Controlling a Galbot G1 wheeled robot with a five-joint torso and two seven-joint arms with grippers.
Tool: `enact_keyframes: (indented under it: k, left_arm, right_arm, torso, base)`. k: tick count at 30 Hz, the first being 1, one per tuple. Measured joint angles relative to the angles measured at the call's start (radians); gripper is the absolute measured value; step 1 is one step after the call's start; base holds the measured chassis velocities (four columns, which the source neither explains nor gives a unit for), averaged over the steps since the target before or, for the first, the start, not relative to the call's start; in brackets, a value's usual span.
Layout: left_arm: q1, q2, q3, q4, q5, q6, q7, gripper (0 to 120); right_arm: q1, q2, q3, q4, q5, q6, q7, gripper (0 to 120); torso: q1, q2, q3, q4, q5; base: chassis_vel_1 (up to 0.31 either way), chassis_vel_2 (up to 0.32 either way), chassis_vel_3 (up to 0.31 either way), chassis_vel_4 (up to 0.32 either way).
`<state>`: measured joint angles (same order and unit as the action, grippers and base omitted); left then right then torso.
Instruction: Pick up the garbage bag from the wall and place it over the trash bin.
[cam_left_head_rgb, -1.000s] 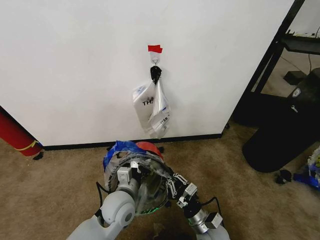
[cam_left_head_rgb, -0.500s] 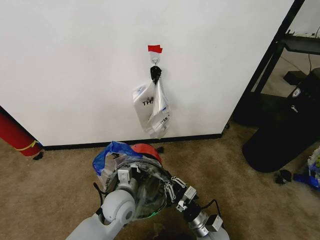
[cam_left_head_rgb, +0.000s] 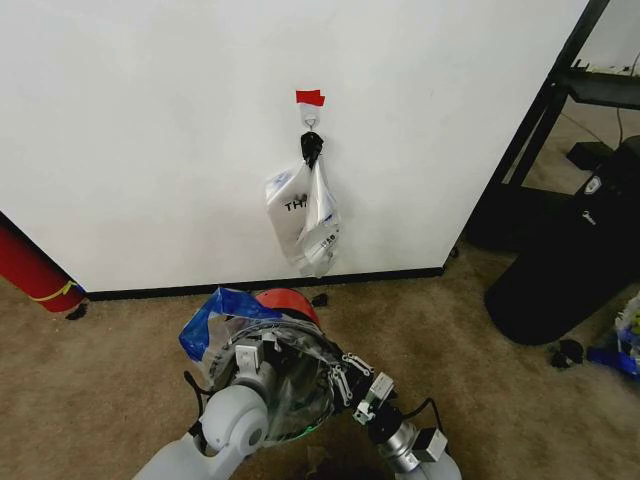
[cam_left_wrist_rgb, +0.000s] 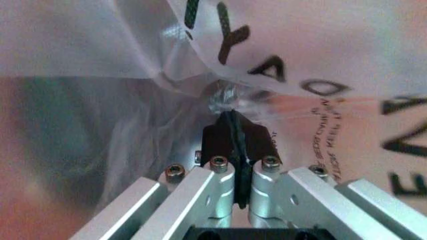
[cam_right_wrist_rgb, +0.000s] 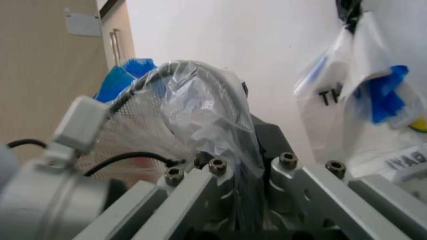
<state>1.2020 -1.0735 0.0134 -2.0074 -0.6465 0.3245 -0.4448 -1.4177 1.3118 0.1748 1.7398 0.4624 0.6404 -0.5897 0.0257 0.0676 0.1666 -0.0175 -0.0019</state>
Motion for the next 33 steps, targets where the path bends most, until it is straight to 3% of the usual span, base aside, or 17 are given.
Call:
enact_keyframes:
  k: [22, 33]
  left_arm:
    - [0.043, 0.016, 0.023, -0.033, 0.025, 0.025, 0.084, 0]
    - [-0.005, -0.033, 0.03, 0.047, 0.041, -0.022, 0.088, 0]
  right_arm:
    - [0.024, -0.016, 0.079, -0.014, 0.01, -0.006, -0.114, 1]
    - [0.019, -0.004, 0.033, 0.001, 0.038, -0.016, -0.112, 1]
  torso:
    - [0.0, 0.0, 0.0, 0.0, 0.0]
    - [0.0, 0.0, 0.0, 0.0, -0.0001]
  base:
    - [0.0, 0.0, 0.0, 0.0]
    - [0.0, 0.0, 0.0, 0.0]
